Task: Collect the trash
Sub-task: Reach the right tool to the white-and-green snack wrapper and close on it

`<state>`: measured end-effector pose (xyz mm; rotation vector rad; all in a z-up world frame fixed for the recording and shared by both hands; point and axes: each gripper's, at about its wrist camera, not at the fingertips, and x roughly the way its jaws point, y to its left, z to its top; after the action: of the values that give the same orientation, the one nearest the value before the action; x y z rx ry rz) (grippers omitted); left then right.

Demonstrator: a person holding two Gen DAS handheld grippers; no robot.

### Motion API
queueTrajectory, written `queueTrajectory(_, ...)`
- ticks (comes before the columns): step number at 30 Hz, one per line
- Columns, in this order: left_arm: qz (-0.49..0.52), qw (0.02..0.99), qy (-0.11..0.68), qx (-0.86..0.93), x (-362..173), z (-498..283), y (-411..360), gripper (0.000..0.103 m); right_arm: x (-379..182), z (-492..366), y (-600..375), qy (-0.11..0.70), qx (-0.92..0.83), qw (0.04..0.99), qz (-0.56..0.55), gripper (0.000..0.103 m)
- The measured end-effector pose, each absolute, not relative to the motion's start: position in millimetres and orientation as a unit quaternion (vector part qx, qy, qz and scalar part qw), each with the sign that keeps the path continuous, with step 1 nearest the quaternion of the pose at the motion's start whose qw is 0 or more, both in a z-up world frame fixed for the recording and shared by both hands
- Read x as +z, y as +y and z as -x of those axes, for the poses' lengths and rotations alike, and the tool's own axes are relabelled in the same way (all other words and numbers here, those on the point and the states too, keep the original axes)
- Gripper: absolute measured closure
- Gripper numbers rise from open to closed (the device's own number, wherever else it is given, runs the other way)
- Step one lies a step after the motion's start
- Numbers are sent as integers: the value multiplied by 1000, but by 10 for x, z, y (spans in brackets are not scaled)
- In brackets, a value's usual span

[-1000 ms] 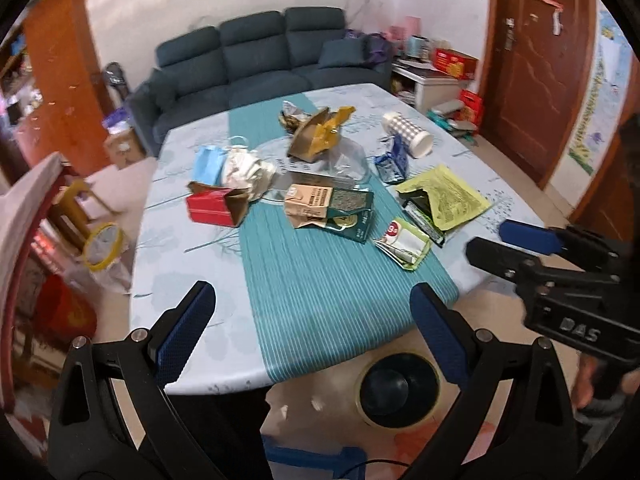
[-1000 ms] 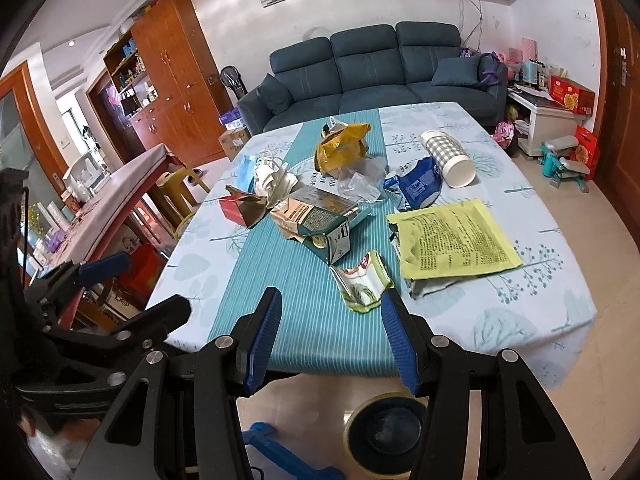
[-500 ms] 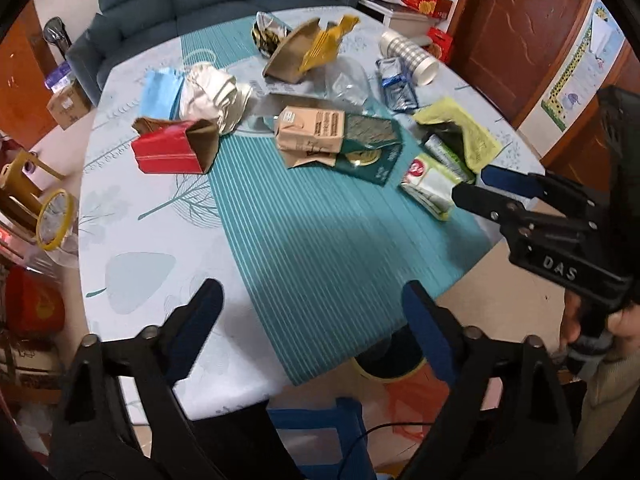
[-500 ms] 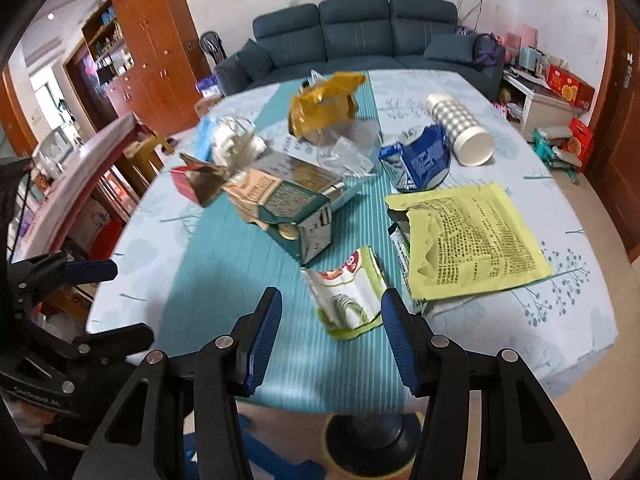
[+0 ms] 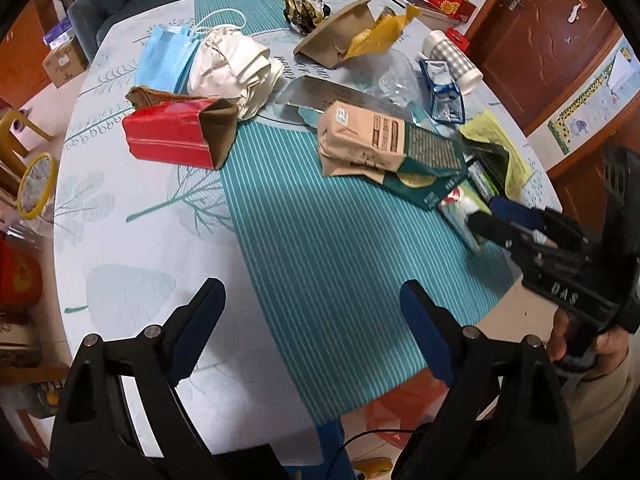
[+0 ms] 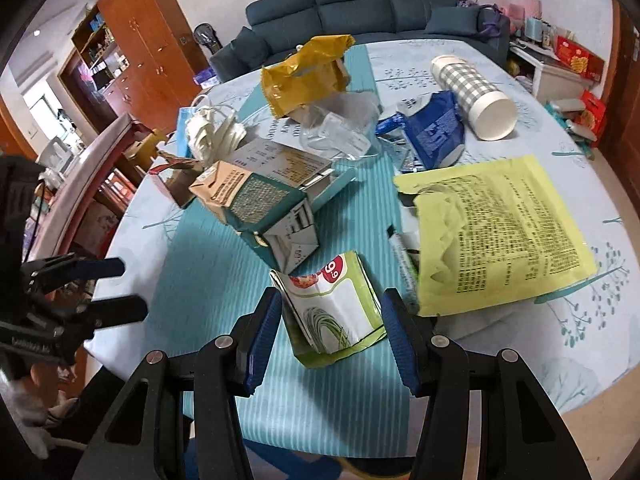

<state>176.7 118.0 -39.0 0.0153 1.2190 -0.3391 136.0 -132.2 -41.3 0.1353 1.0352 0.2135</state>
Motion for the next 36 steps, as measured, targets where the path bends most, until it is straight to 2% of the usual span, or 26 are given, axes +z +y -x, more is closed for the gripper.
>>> queueTrajectory(3,-9,802,575,-162,-399,-1835,1158,16,-444,-1346,-1231,500,106,858,-42,40)
queueTrajectory(17,-24,809,554,-197,-206,-1840,1052,16,-535,-1432,-1232,505,91,858,-39,39)
queueTrajectory(21,-64,812,539,-214,-111,-1863,1014,16,-550,-1445,-1253,513,84,853,-53,40)
queueTrajectory(22,-77,813,535,-218,-86,-1870,991,16,-565,-1455,-1258,518,79,850,-54,42)
queueTrajectory(23,-93,814,528,-224,-51,-1877,960,16,-581,-1461,-1264,523,77,847,-57,48)
queueTrajectory(25,-131,817,509,-237,26,-1878,884,16,-577,-1452,-1275,522,76,847,-65,51)
queueTrajectory(28,-193,816,480,-258,129,-1871,734,16,-532,-1445,-1292,521,75,846,-79,66)
queueTrajectory(30,-242,813,463,-255,159,-1875,617,16,-485,-1429,-1288,519,77,847,-85,81)
queueTrajectory(36,-286,794,448,-294,222,-1979,451,21,-263,-1326,-1210,495,86,861,-84,85)
